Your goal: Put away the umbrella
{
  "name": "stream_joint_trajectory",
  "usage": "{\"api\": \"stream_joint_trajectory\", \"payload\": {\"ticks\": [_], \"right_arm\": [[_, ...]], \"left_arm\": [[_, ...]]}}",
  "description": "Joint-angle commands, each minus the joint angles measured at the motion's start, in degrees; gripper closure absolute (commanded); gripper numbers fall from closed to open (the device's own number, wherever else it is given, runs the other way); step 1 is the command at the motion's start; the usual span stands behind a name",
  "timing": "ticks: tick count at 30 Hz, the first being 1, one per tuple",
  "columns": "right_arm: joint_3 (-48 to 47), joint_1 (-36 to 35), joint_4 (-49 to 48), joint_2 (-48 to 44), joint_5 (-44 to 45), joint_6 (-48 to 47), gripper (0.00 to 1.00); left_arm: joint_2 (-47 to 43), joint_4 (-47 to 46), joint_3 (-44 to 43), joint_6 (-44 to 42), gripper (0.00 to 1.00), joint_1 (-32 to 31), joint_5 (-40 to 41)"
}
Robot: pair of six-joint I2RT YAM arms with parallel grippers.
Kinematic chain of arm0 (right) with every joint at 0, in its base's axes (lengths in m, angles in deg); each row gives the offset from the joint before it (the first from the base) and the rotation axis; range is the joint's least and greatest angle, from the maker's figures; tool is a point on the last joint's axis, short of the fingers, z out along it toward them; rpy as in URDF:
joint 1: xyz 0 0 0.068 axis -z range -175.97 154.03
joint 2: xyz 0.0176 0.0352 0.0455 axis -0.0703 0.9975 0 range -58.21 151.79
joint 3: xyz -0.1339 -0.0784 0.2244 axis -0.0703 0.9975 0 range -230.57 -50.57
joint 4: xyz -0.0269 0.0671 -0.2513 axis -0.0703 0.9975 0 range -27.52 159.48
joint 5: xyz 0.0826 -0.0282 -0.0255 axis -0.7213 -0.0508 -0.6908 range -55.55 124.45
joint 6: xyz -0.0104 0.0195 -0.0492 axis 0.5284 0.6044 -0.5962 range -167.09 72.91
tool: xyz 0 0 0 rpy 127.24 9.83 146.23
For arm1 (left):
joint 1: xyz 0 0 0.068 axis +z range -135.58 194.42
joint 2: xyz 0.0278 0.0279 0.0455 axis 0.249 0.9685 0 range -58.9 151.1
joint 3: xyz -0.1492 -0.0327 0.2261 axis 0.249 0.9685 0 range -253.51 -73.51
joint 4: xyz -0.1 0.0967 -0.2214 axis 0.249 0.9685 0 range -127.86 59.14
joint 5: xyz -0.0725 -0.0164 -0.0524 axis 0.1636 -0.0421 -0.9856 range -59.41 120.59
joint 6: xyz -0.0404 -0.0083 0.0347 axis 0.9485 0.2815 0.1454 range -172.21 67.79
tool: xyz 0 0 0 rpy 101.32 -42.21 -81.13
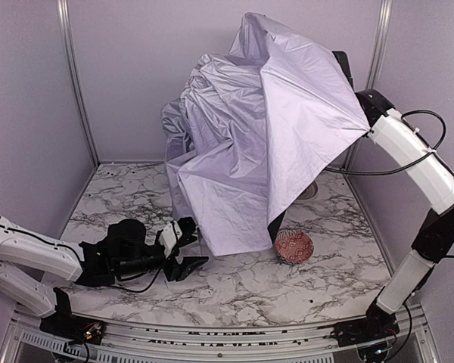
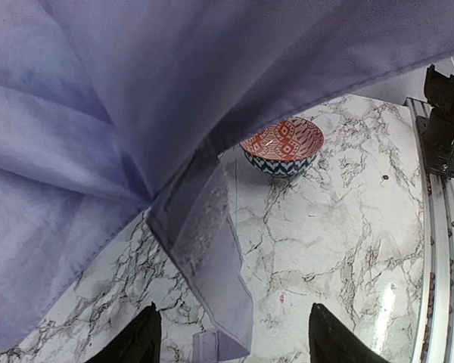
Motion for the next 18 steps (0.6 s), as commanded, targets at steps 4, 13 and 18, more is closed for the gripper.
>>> {"api": "stream_joint_trajectory", "payload": {"ticks": [4, 13, 18], "right_arm": [[-2.59, 0.40, -3.78, -2.86, -1.78, 1.49, 0.90], [-0.72, 0.46, -2.76, -4.27, 3.77, -0.64, 0.91], [-1.17, 0.60, -1.89, -5.79, 10.25, -2.60, 0.91]], "left_arm": [[5.85, -10.61, -2.48, 0.99, 0.62, -0.30, -2.53], [-2.08, -11.69, 3.55, -2.37, 1.00, -0.25, -0.50], [-8.93, -5.71, 4.59, -7.97, 1.00, -0.24, 4.38]]}}
